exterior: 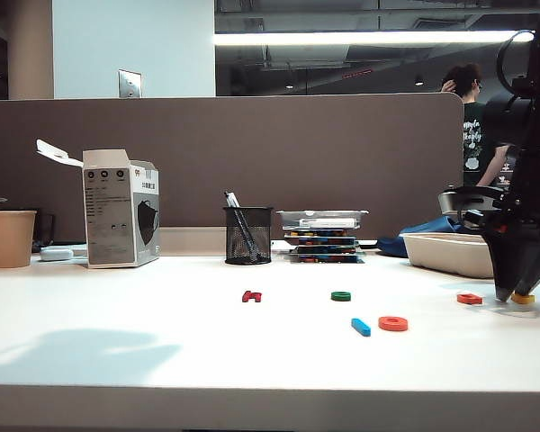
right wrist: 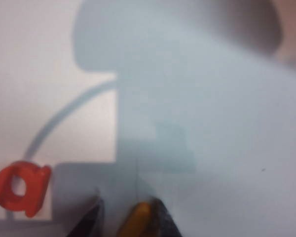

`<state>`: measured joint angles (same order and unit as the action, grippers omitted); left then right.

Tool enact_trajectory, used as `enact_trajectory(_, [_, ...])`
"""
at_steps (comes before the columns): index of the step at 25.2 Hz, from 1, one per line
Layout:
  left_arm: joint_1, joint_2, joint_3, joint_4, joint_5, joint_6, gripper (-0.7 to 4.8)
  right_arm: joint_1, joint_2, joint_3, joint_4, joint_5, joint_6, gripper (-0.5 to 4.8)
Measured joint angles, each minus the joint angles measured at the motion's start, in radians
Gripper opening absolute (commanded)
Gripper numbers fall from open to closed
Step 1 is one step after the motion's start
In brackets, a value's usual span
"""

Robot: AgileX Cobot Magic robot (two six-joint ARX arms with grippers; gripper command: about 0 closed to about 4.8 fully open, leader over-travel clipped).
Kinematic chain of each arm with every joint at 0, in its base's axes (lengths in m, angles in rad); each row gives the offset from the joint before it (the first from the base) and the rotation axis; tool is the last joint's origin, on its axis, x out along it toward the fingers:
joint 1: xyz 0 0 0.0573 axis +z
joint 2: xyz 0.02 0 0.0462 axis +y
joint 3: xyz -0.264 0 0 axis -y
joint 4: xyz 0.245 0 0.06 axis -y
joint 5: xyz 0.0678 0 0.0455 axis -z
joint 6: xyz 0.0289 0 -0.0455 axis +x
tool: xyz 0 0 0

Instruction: Select the appropriate letters from the row of letter magnets placed on the table to arrange into the word "love".

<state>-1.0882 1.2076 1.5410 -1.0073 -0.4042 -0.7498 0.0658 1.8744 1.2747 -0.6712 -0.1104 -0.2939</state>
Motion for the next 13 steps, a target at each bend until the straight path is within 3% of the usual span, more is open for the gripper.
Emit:
enact_trajectory(4, [0.000, 0.000, 0.000, 0.000, 0.000, 0.000, -0.05, 0.000, 0.000, 0.002, -0.018, 0.001, 0.000, 1.30])
enact_trajectory(6, [0.000, 0.000, 0.000, 0.000, 0.000, 0.000, -0.05, 0.000, 0.000, 0.002, -0.019, 0.001, 0.000, 0.84])
enact_trajectory(9, [0.000, 0.000, 0.000, 0.000, 0.000, 0.000, -0.05, 0.000, 0.000, 0.003, -0.029, 0.000, -0.002, 0.56])
enact_trajectory(11, [0.000, 0.000, 0.000, 0.000, 0.000, 0.000, -0.05, 0.000, 0.000, 0.003, -0.029, 0.002, 0.000, 0.00])
enact_trajectory(13, [0.000, 0.000, 0.000, 0.000, 0.000, 0.000, -0.05, -0.001, -0.003, 0.004, -0.033, 0.010, -0.003, -0.08])
